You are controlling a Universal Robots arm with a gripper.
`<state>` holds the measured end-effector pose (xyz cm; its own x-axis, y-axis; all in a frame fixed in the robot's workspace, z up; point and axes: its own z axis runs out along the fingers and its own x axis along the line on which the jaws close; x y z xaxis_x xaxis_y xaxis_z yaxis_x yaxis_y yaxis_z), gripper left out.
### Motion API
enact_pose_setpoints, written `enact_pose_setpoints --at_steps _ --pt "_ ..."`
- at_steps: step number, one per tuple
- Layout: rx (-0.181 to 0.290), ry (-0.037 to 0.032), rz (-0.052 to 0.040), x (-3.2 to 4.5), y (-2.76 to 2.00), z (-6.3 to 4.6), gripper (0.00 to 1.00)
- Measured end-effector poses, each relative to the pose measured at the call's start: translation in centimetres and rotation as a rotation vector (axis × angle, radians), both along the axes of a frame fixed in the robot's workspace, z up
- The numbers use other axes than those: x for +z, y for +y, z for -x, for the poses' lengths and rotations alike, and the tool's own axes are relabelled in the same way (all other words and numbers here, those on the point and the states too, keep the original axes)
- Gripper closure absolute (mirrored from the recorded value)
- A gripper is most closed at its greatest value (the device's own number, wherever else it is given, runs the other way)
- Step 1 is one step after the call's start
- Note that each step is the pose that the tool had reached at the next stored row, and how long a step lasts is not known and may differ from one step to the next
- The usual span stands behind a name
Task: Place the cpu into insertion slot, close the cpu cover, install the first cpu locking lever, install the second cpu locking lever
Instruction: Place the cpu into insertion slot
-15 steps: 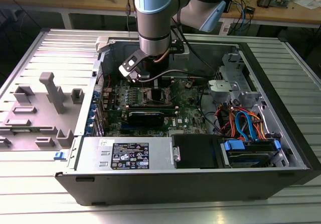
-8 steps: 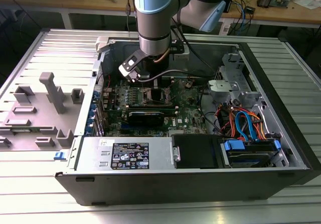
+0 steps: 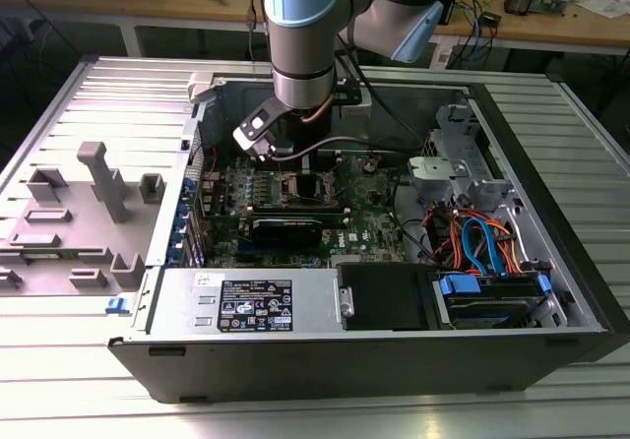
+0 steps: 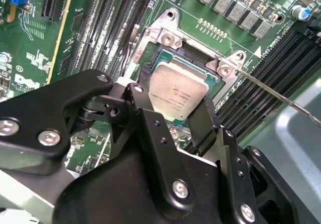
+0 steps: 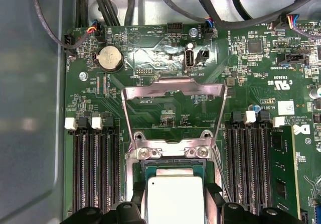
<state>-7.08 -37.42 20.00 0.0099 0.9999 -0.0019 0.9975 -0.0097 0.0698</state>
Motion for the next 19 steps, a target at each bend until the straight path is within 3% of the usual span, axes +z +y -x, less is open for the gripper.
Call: enact_pose_setpoints --at_steps 19 --pt "0.006 0.0 -0.0012 -0.28 0.0 -0.16 0.45"
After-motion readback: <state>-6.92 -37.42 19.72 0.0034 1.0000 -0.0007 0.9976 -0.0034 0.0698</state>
